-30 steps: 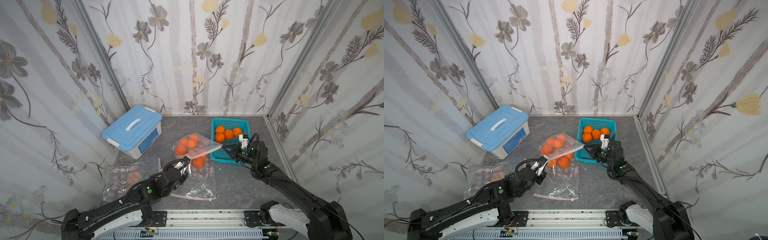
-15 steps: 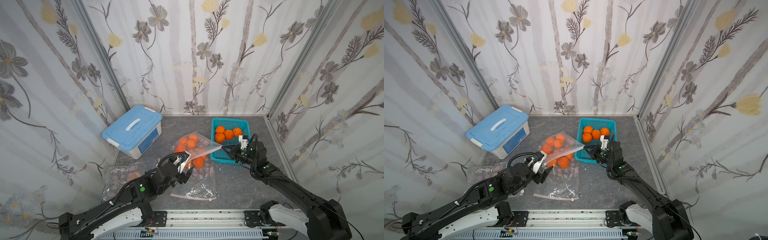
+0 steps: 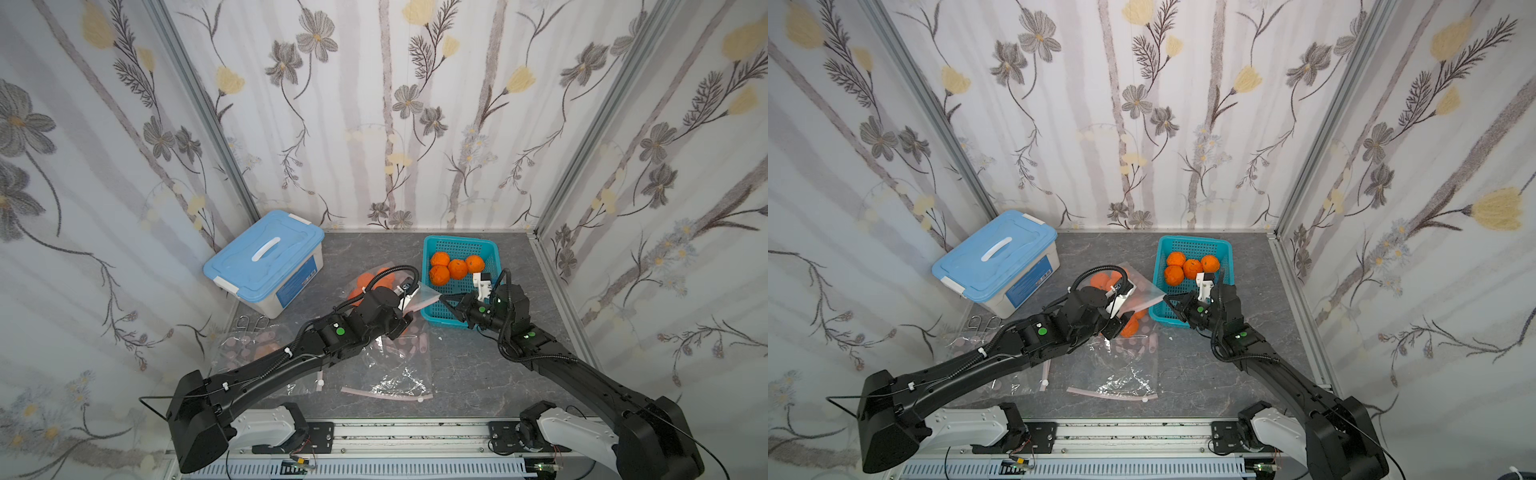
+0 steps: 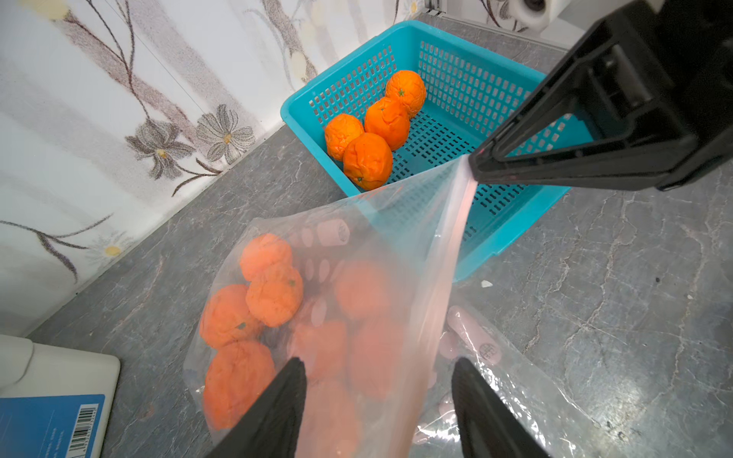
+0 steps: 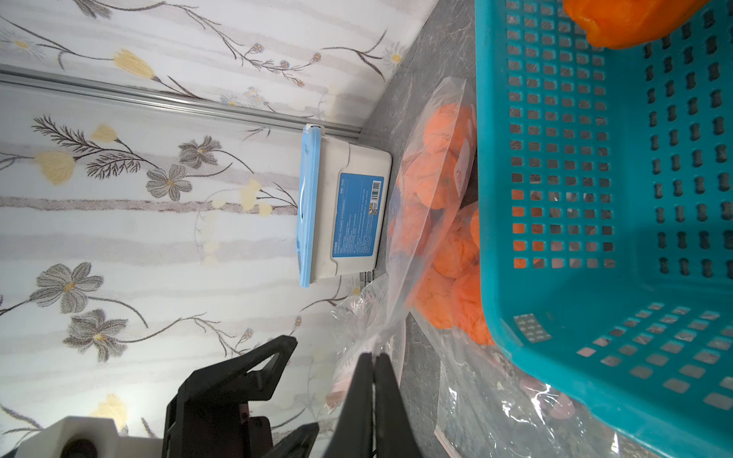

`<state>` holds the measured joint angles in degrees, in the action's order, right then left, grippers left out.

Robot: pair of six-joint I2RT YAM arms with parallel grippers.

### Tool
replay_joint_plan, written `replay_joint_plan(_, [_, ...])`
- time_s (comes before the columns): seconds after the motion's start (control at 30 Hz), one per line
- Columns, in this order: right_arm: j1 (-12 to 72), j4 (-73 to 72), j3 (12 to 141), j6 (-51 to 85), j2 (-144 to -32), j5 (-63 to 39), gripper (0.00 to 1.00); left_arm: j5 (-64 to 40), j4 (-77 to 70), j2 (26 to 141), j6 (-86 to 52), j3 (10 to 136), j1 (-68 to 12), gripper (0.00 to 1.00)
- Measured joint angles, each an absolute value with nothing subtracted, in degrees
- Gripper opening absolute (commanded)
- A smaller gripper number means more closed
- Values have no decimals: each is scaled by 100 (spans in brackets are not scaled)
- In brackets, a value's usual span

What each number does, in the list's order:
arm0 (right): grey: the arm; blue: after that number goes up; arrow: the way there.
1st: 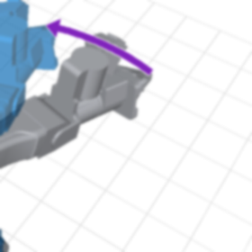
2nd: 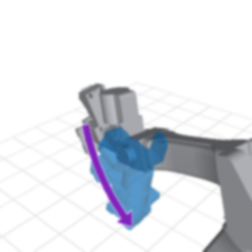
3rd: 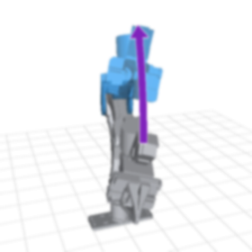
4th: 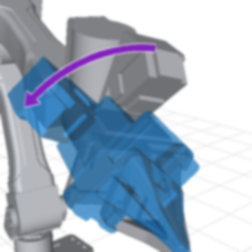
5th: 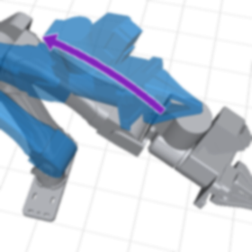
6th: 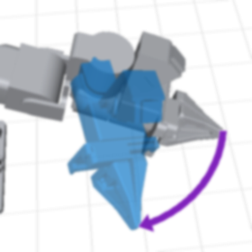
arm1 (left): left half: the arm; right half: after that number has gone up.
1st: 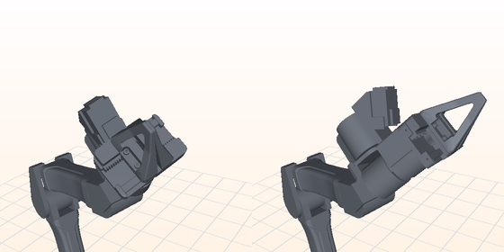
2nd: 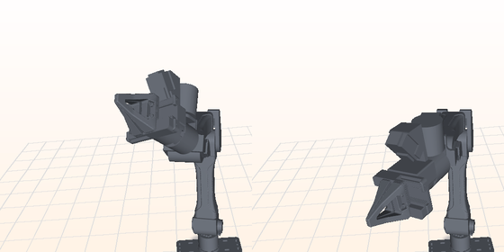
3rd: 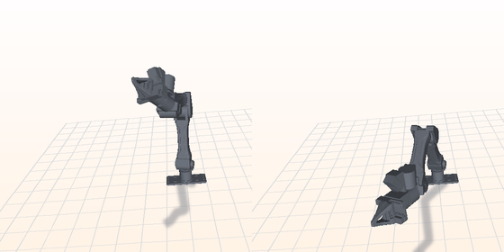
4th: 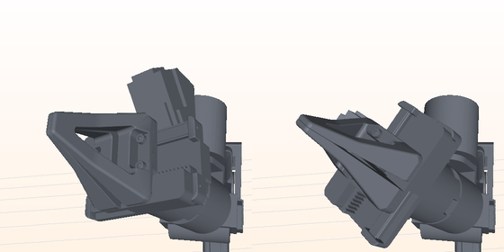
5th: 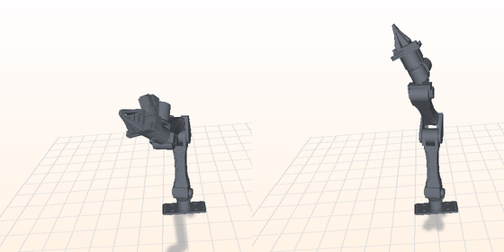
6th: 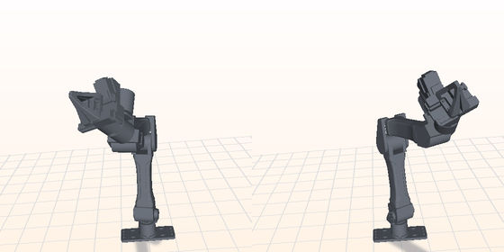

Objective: Open the zip-top bag and take out the orange
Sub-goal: Pick up the zipper food storage bag.

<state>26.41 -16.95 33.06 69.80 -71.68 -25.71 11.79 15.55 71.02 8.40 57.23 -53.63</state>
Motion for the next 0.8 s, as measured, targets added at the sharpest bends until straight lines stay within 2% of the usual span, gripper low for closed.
replay_joint_plan(0.37, [2659,-1695,3293,6980,-7207,-2539,0,598,1479,7150,998,5636,-5229,59])
replay_joint_plan(0.53, [2687,-1730,3299,6980,-7238,-2534,0,613,1481,7194,1033,5645,-5212,53])
replay_joint_plan(0.8, [2711,-1772,3310,6980,-7249,-2534,0,777,1479,7393,1076,5653,-5137,51])
